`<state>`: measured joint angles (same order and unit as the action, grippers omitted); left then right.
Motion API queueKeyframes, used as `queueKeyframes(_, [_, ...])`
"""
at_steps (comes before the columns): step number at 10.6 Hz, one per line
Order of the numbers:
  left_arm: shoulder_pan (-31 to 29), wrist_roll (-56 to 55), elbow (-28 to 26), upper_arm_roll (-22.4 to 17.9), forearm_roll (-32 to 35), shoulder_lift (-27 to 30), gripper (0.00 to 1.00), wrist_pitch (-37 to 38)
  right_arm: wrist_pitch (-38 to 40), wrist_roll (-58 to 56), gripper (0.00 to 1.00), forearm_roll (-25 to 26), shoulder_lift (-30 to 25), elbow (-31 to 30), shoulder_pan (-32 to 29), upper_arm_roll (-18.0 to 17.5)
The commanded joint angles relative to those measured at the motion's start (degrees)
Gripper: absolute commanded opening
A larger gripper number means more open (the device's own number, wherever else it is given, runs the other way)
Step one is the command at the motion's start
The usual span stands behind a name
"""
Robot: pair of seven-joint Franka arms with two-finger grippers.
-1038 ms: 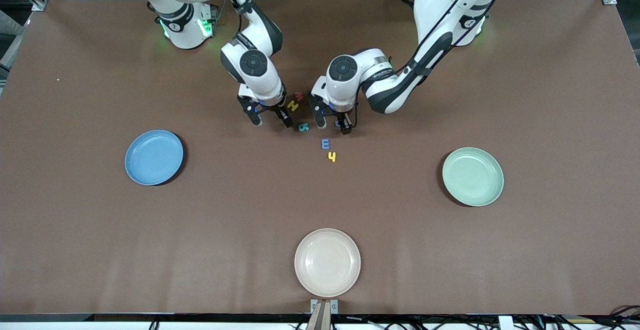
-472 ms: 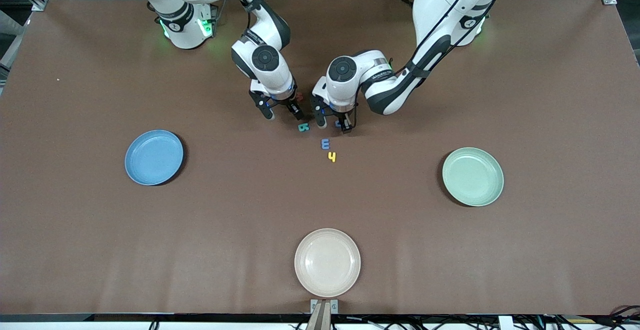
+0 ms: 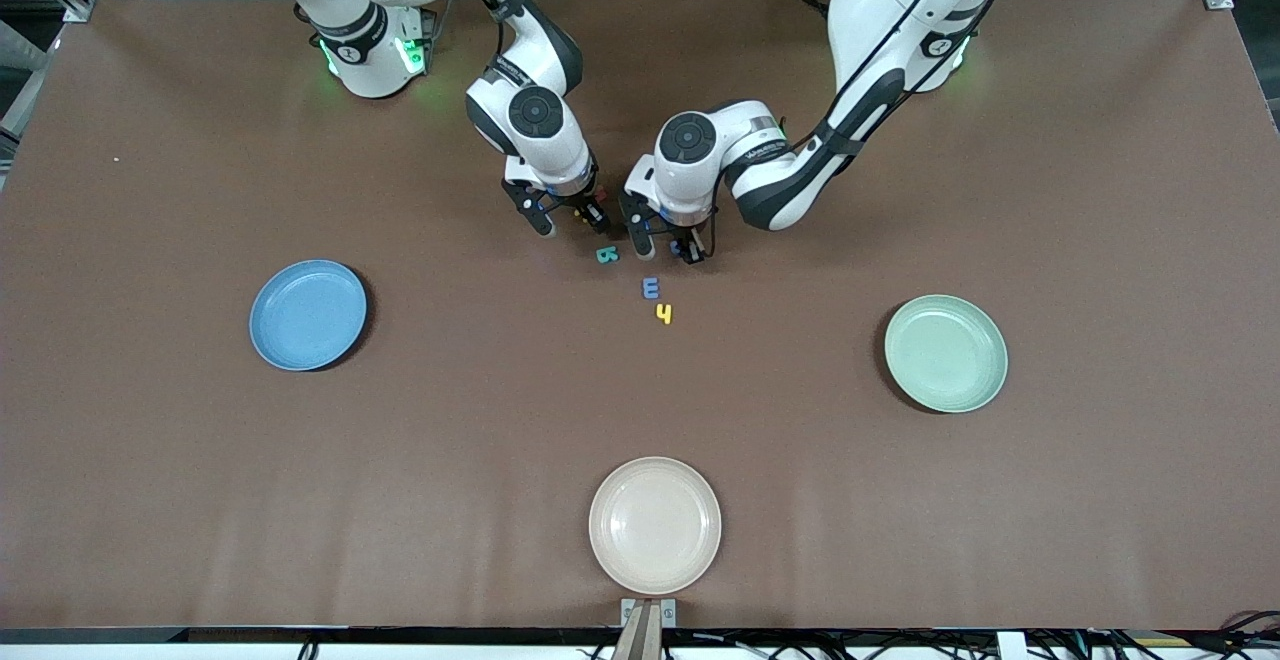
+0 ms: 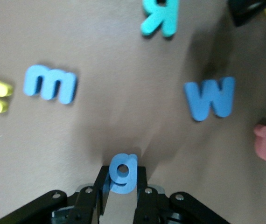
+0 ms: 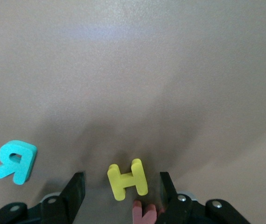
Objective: Sort uppercase to blue plate, lowercase to green plate
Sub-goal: 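Close the left gripper on the g and the right gripper on the H, then lift the g with the left gripper while the right gripper lifts the H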
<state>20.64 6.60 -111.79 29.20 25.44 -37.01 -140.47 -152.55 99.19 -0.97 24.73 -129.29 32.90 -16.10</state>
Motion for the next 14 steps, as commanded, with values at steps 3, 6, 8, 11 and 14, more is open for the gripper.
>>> queueKeyframes(3, [-11.38,-0.27,-2.82,0.51,-1.60,11.76,0.00,6.94,-0.82,-0.84,0.66,2.20,1.45,-0.09,0.06,-0.16])
queueKeyframes(6, [-21.93,0.96,-2.20,0.51,-7.05,17.05,0.00,10.83,-0.82,-1.10,0.54,2.20,1.63,0.00,0.06,-0.16])
queueKeyframes(8, [-26.07,0.96,-1.85,-0.89,-8.47,17.85,0.00,11.36,-0.73,-1.36,0.47,2.38,1.63,0.00,0.24,-0.16])
queueKeyframes(11, [-28.63,0.96,-1.24,-5.54,-8.47,18.03,0.00,13.12,-0.12,-4.08,0.30,2.38,1.90,0.00,0.24,-0.16])
queueKeyframes(14, [-28.99,0.79,-1.24,-10.37,-8.56,16.89,0.00,13.12,0.23,-5.31,0.21,2.38,1.38,0.00,0.06,-0.16])
